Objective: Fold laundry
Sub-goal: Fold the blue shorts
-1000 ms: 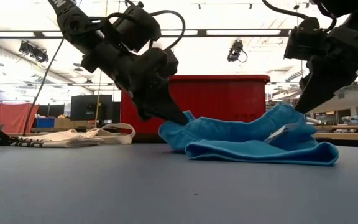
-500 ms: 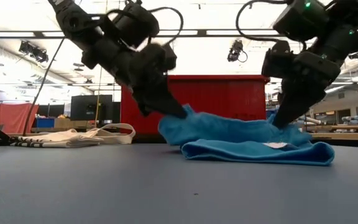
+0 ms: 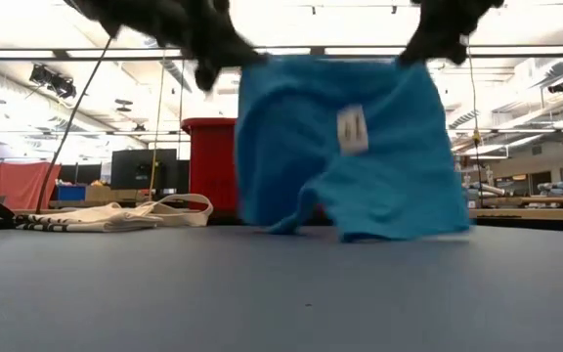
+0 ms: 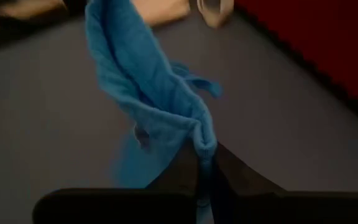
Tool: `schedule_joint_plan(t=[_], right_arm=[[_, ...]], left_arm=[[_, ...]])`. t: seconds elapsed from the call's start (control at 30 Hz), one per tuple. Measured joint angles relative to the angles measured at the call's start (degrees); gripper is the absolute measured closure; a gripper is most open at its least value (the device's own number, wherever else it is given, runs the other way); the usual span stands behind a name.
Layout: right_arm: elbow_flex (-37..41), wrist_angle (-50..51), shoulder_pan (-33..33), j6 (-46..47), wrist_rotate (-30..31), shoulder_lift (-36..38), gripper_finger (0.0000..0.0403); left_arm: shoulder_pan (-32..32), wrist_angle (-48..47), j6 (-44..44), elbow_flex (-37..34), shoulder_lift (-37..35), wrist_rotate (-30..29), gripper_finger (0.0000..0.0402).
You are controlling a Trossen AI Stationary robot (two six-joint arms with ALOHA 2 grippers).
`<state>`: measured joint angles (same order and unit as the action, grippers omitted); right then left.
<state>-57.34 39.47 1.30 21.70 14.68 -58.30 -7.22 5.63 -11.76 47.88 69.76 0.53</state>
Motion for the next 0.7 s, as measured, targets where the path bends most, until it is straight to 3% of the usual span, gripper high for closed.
schedule_joint_plan(t=[0.17,0.3,0.5,0.7], right_arm=[[-6.3,4.7,-1.4,4.9,-13.0,3.0,0.0383],[-9.5,4.7,-5.4,12.2,-21.2,3.8,0.0383],[-10.9,6.6,-7.4,13.4,-20.6,2.5,0.0383],[-5.0,8.0,2.1,2.3,-18.5,-5.4,0.0383]], left_arm=[[5.5,-3.3,-4.2,5.3,-4.8,2.9,0.0393],[12.3,-6.2,-8.4,10.9,-4.6,1.8,0.0393],[18.2,-15.6,-14.0,13.6,-1.8,-14.1,0.0393],[15.9,-25.5,-28.2,10.0,4.4,-21.0,0.0393]])
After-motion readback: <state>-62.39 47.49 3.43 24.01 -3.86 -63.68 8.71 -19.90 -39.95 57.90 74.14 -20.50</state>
